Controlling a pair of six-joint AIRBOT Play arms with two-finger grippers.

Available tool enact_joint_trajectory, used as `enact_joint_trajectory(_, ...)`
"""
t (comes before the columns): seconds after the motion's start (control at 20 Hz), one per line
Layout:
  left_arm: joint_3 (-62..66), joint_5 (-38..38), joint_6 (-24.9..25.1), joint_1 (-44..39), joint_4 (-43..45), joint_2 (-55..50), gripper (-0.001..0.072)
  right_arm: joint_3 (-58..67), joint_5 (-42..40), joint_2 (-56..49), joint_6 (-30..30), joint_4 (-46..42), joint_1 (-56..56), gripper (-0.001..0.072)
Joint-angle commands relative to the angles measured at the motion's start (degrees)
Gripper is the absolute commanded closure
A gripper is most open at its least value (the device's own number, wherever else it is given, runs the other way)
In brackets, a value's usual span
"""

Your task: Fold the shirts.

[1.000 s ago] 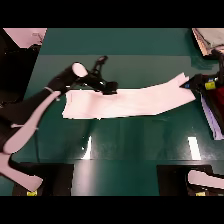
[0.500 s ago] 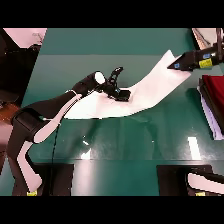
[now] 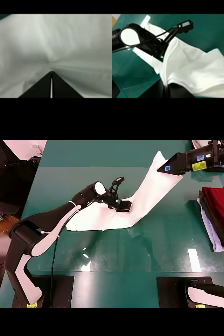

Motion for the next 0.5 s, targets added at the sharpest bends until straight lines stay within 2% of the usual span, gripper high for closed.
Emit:
enact_joint_trajectory(0.0, 1.86, -0.83, 0.00, 1.49, 3.54, 3.48, 0.0683, 0.35, -2.23, 0.02, -0.42, -0.04, 2.60, 0.0699)
enact_joint_trajectory(0.25, 4.87, -7.85, 0.02, 11.47, 8.13, 11.67, 0.0682, 0.37, -5.95, -3.76, -1.64, 0.20, 10.69, 0.0699)
enact_joint_trajectory(0.45, 7.28, -13.31, 0.07, 21.35, 14.36, 20.61, 0.0682, 3.04, -12.41, -12.28, -3.28, 0.20, 21.24, 0.0695)
